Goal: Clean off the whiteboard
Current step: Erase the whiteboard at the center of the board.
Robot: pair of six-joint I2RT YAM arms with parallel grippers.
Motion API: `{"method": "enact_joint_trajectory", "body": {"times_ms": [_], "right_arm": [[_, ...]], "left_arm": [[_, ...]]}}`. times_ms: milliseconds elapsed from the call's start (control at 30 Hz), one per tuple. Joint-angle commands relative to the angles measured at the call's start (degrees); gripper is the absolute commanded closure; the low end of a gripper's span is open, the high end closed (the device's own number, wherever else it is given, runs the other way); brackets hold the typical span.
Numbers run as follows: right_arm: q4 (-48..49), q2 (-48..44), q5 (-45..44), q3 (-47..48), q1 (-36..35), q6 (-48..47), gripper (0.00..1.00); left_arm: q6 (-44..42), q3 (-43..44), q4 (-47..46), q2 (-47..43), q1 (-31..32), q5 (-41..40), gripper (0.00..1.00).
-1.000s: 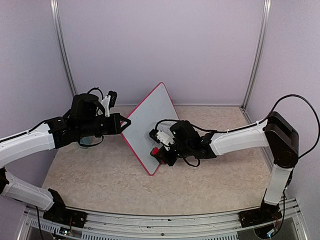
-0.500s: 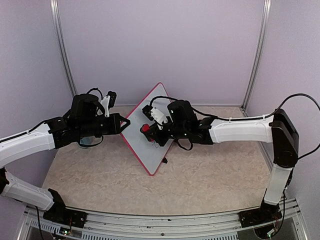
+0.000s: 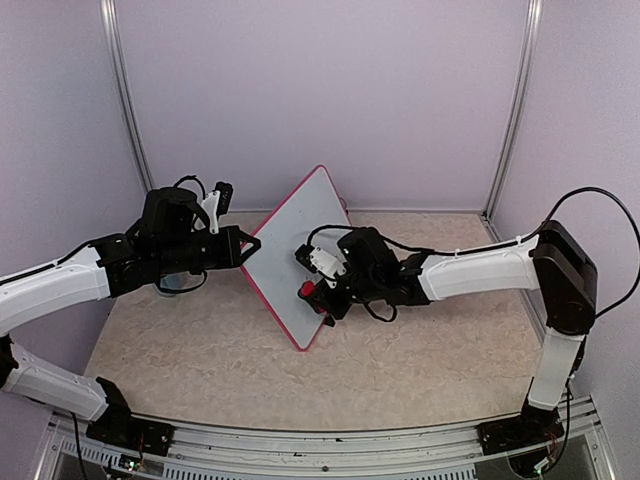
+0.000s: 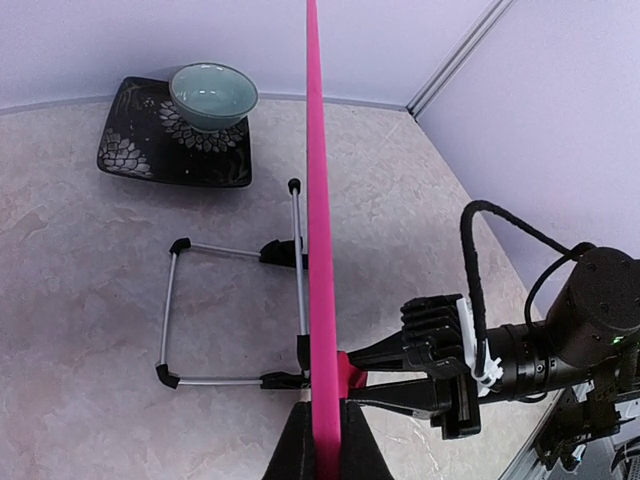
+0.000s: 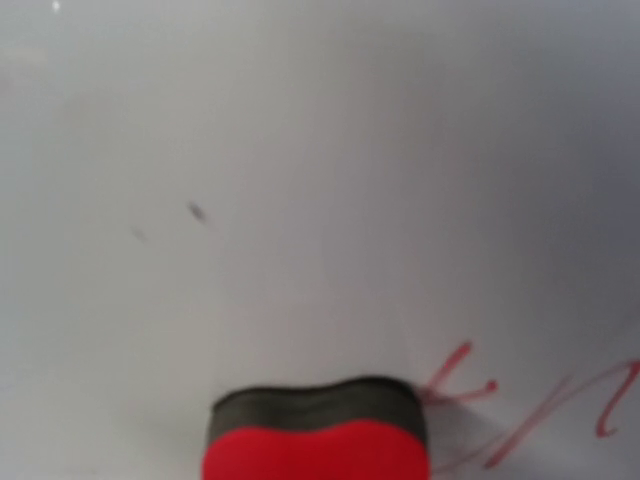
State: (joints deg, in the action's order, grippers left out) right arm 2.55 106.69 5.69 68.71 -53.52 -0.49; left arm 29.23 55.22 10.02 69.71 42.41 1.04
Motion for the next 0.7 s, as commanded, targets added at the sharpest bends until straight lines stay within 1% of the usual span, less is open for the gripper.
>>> {"method": "enact_joint_trajectory", "body": {"times_ms": [0, 133, 267, 367, 567, 667], "right_arm": [[-0.45, -0.63, 1.26, 7.44, -3.31, -2.47, 0.99], [-2.98, -0.14, 0.59, 13.64, -4.88, -4.21, 0.99], [-3.74, 0.51, 0.0, 14.99, -5.5, -4.26, 0.99], [-3.04, 0.34, -0.5, 12.54, -5.49, -3.87, 0.99], [-0.27, -0.45, -1.33, 2.89, -5.46, -1.97, 0.99], [0.28, -0.19, -1.86, -0.3, -5.16, -1.35, 0.99]], "left_arm": [[-1.12, -0.29, 2.86, 1.4, 1.6, 6.01, 1.0], [-1.16, -0.12, 3.25, 1.13, 1.53, 5.61, 1.0], [-1.15, 0.15, 3.12, 1.35, 1.54, 5.75, 1.0], [-1.21, 0.24, 3.12, 1.36, 1.53, 5.82, 1.0], [-1.54, -0.02, 3.09, 1.36, 1.53, 5.73, 1.0], [-1.46, -0.15, 2.68, 1.38, 1.53, 5.95, 1.0]]}}
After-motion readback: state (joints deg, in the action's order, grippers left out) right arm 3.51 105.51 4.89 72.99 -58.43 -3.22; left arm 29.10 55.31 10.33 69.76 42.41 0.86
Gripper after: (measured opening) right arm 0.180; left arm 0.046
